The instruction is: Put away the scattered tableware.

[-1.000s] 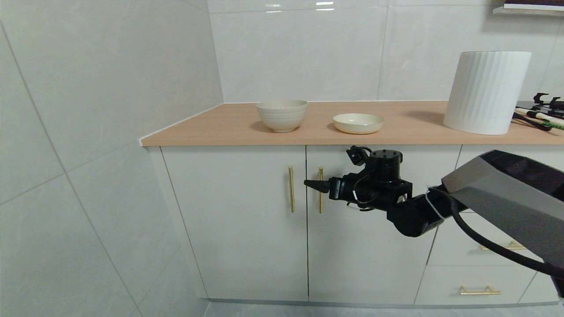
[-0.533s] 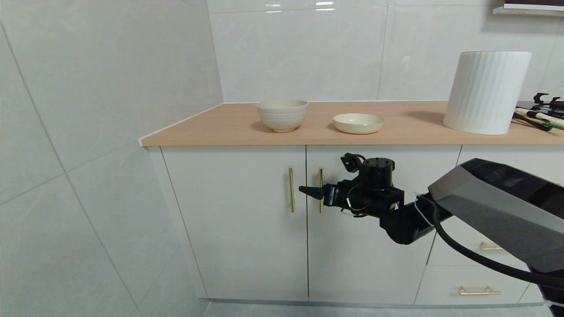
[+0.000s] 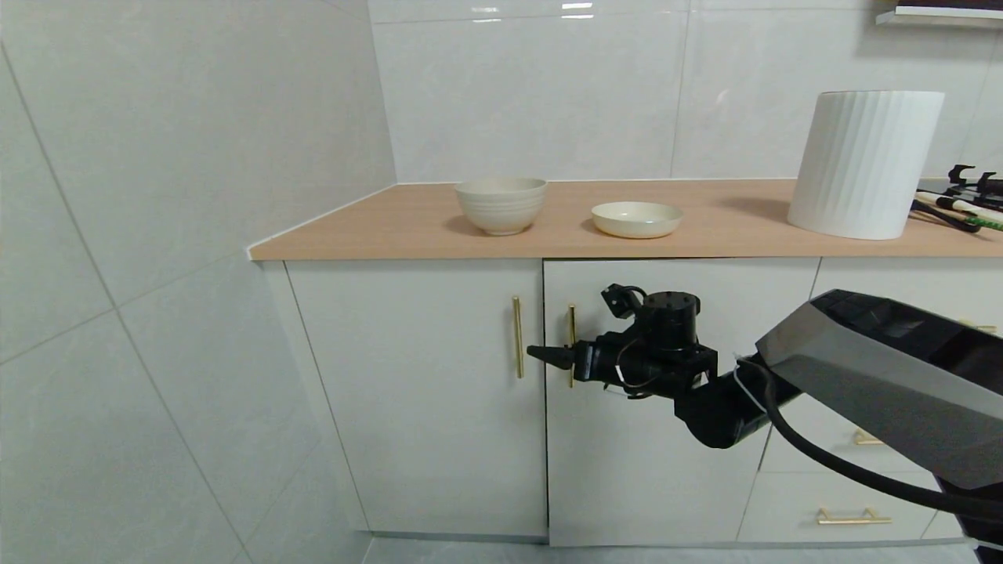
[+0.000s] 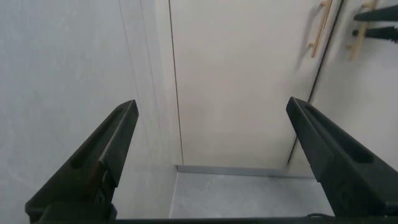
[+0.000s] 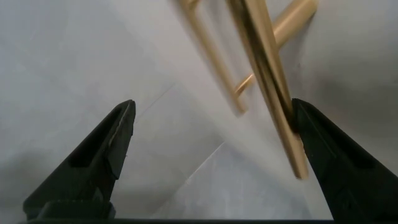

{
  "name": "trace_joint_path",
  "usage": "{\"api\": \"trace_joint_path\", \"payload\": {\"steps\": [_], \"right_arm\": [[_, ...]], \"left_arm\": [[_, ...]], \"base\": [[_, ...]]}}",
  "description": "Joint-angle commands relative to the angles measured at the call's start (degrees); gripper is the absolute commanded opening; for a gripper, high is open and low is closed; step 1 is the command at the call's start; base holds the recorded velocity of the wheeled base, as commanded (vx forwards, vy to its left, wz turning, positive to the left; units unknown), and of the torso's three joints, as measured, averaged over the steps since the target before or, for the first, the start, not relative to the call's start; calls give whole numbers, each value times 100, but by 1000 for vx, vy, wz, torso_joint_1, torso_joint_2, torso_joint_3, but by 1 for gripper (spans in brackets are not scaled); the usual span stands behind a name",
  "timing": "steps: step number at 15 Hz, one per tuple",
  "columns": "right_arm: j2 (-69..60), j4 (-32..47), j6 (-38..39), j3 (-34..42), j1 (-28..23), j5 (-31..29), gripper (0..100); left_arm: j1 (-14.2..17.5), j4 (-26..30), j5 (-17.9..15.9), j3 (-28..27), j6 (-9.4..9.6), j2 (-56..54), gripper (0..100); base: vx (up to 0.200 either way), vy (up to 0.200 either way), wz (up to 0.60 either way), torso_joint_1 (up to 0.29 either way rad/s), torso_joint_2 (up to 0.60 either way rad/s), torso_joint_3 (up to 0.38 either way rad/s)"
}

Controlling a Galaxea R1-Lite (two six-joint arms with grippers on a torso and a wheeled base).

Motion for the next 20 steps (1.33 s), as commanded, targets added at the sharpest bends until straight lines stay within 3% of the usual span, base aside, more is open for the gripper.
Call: {"api": "trace_joint_path", "payload": {"steps": [1, 4, 8, 12, 14, 20], "right_arm": [[-80, -44, 3, 100, 10, 76, 100], [-247, -61, 12, 329, 10, 164, 100], [-1099, -61, 91, 1287, 10, 1060, 100], [-1785, -70, 91, 2095, 2, 1192, 100], [-2154, -114, 91, 2649, 2, 1614, 100], [-2813, -132, 108, 3458, 2, 1930, 100]], "left_arm": [[2, -2, -3, 0, -2, 0, 100], [2, -2, -3, 0, -2, 0, 100], [2, -2, 6, 0, -2, 0, 100], [2, -2, -3, 0, -2, 0, 100], [2, -2, 6, 0, -2, 0, 100], [2, 7, -20, 0, 165, 0, 100]], "base": [[0, 0, 0, 0, 0, 0], [0, 0, 0, 0, 0, 0], [0, 0, 0, 0, 0, 0], [0, 0, 0, 0, 0, 0], [0, 0, 0, 0, 0, 0], [0, 0, 0, 0, 0, 0]]}}
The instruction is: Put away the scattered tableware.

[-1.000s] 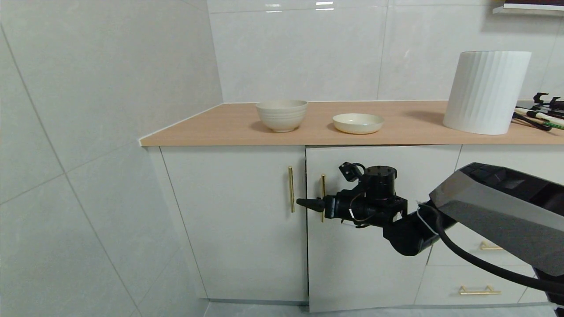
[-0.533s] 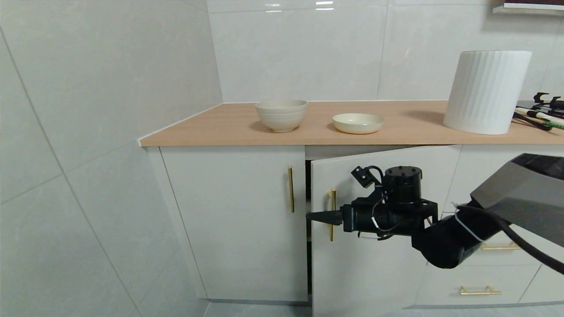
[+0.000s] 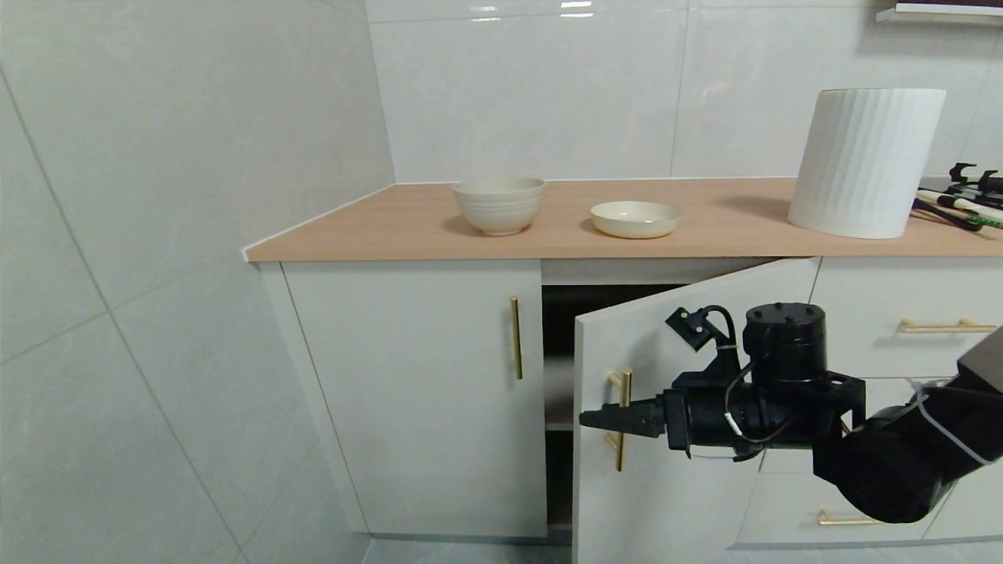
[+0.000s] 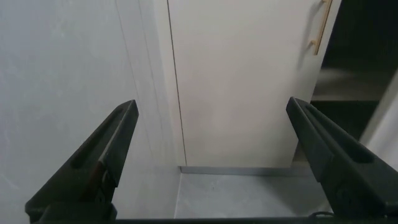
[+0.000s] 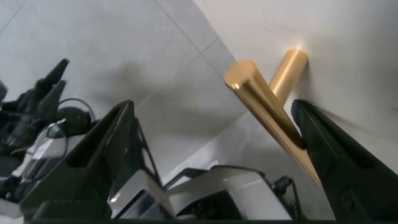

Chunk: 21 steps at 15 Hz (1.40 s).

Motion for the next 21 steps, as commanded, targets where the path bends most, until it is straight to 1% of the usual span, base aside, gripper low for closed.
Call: {"api": "trace_joint_path", "payload": {"steps": [1, 2, 3, 4, 5, 6, 7, 8, 9, 10, 11, 12, 13, 14, 15, 16, 18, 19, 21], "right_arm": [[-302, -50, 7, 261, 9, 58, 100], [-310, -112, 7, 340, 18, 58, 100], [-310, -173, 7, 375, 18, 58, 100], [-310, -217, 7, 393, 18, 58, 100], [-319, -226, 7, 410, 18, 58, 100], [-346, -252, 7, 454, 18, 58, 100], [-495, -323, 16, 524, 18, 58, 100], [-565, -331, 51, 542, 18, 58, 100], [-671, -331, 104, 542, 18, 58, 100], [-715, -331, 130, 542, 18, 58, 100], [-715, -331, 130, 542, 18, 58, 100], [-697, -331, 130, 551, 18, 58, 100], [-688, -331, 130, 551, 18, 67, 100], [-671, -331, 139, 551, 53, 67, 100], [-662, -331, 139, 586, 185, 58, 100], [-679, -331, 139, 612, 246, 58, 100], [-688, -331, 139, 639, 290, 58, 100], [-688, -331, 148, 630, 316, 58, 100], [-679, -331, 148, 630, 325, 58, 100]], "left_arm": [[2, 1, -28, 0, 46, 0, 100], [2, -43, -134, 0, 134, 0, 100], [2, -166, -398, -132, 152, 0, 100], [-25, -113, -943, -615, -15, 44, 100], [-69, 124, -1514, -1178, -367, 246, 100], [-77, 423, -1945, -1696, -622, 536, 100], [-69, 845, -2577, -2338, -780, 1195, 100], [-77, 897, -2964, -2610, -780, 1731, 100], [-77, 871, -3430, -2865, -771, 2470, 100], [-77, 748, -3852, -3067, -762, 3296, 100], [-95, 634, -4019, -3120, -736, 3727, 100], [-218, 194, -4230, -3094, -727, 4623, 100], [-253, -52, -4256, -3067, -771, 4948, 100], [-288, -518, -4282, -2962, -798, 5537, 100], [-842, -2029, -4318, -2689, -833, 7110, 100], [-1123, -2574, -4309, -2602, -833, 7734, 100], [-1563, -3286, -4309, -2479, -850, 8666, 100], [-1712, -3585, -4309, -2417, -991, 8965, 100], [-2090, -4314, -4300, -2479, -1448, 9475, 100]], "base": [[0, 0, 0, 0, 0, 0], [0, 0, 0, 0, 0, 0], [0, 0, 0, 0, 0, 0], [0, 0, 0, 0, 0, 0], [0, 0, 0, 0, 0, 0], [0, 0, 0, 0, 0, 0], [0, 0, 0, 0, 0, 0], [0, 0, 0, 0, 0, 0], [0, 0, 0, 0, 0, 0], [0, 0, 0, 0, 0, 0], [0, 0, 0, 0, 0, 0], [0, 0, 0, 0, 0, 0], [0, 0, 0, 0, 0, 0], [0, 0, 0, 0, 0, 0], [0, 0, 0, 0, 0, 0], [0, 0, 0, 0, 0, 0], [0, 0, 0, 0, 0, 0], [0, 0, 0, 0, 0, 0], [0, 0, 0, 0, 0, 0]]}}
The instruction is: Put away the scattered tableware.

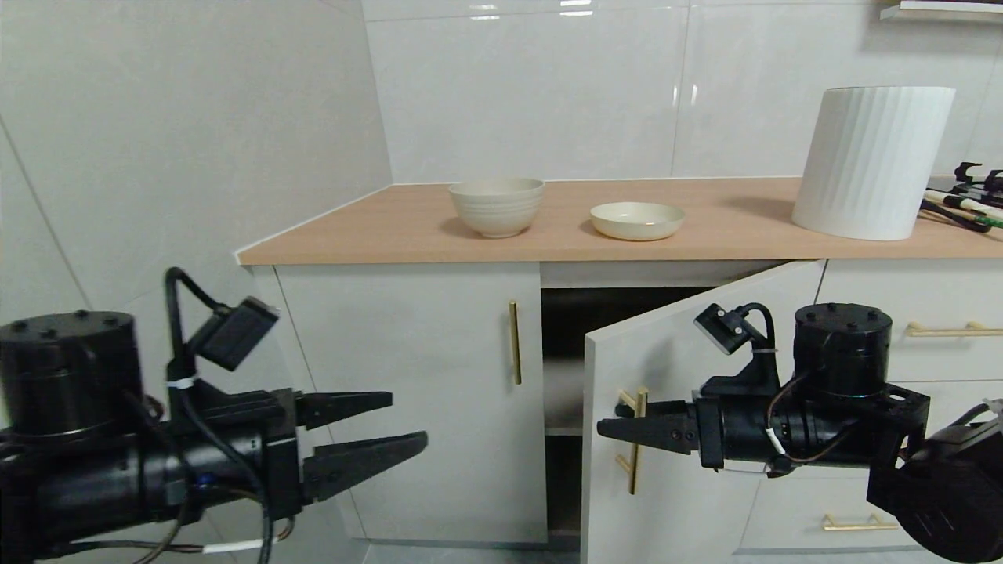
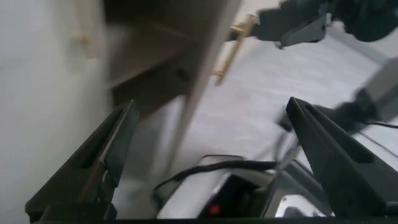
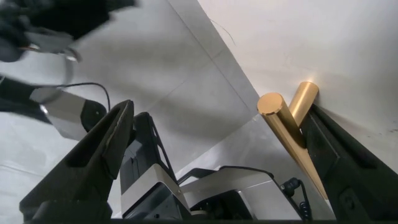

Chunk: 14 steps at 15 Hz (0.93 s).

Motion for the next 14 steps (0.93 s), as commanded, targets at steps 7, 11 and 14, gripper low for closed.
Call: {"api": "trace_joint_path", "payload": {"steps": [7, 11, 14], "right_arm": [[141, -13, -1, 10, 139, 38, 100], [124, -48, -1, 18, 139, 29, 100], [124, -48, -1, 27, 139, 29, 100]], "left_arm": [[-1157, -2548, 982, -4, -803, 2768, 100], [-1271, -3137, 1158, -66, -1252, 2953, 0], [-1289, -3154, 1105, -338, -1392, 3058, 0]], "base": [[0, 0, 0, 0, 0, 0], [0, 0, 0, 0, 0, 0], [0, 0, 0, 0, 0, 0]]}}
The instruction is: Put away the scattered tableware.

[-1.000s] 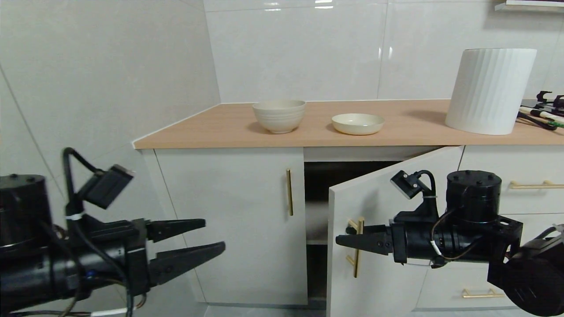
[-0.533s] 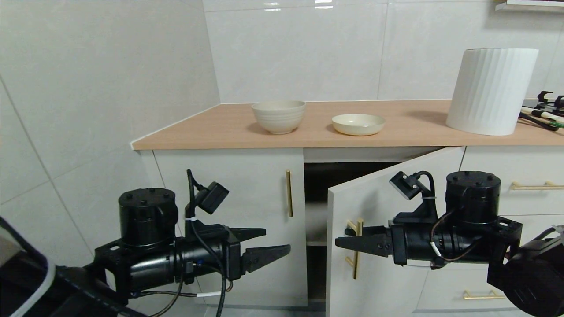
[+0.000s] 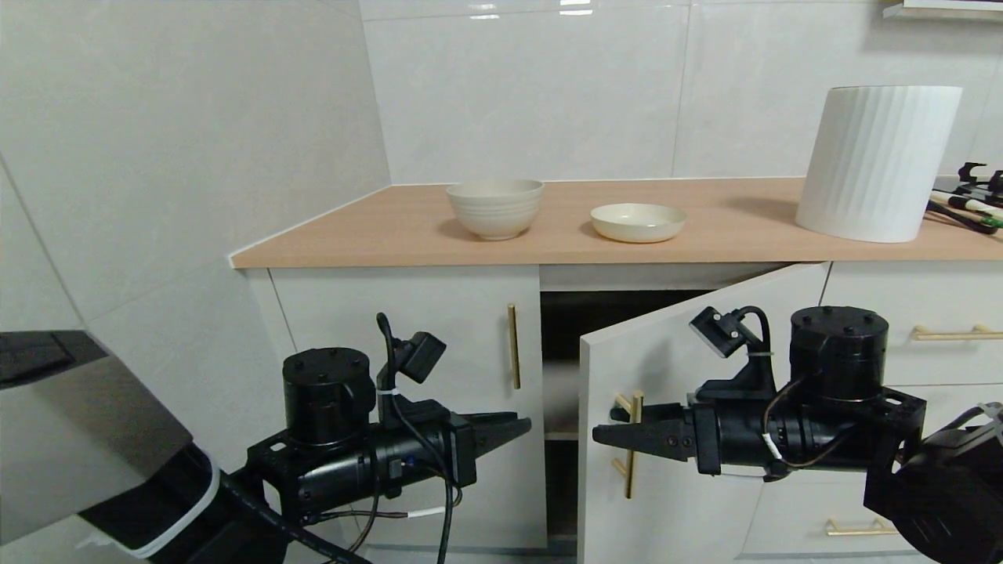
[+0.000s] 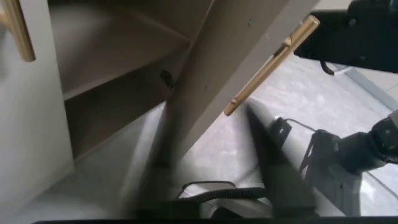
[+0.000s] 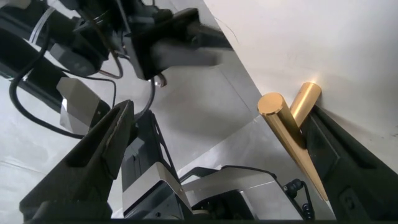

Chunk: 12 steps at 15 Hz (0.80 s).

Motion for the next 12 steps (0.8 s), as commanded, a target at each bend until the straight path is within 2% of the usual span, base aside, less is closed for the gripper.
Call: {"api": "trace_joint_path", "payload": {"steps": [1, 2, 8, 10, 12], "right_arm": [[56, 11, 4, 5, 48, 5, 100], [56, 11, 4, 5, 48, 5, 100], [117, 11, 4, 67, 48, -4, 100], [109, 11, 4, 67, 48, 5, 100], [91, 11, -32, 84, 39, -4, 100]], "left_arm": [[-57, -13, -8, -276, -344, 180, 0], [-65, -13, 1, -452, -511, 312, 0], [-180, -145, 71, -1753, -511, 1745, 0], [-268, -277, 151, -1797, -502, 1868, 0], [-496, -567, 151, -1788, -502, 1824, 0]], "base": [[0, 0, 0, 0, 0, 0], [0, 0, 0, 0, 0, 0], [0, 0, 0, 0, 0, 0], [0, 0, 0, 0, 0, 0], [0, 0, 0, 0, 0, 0]]}}
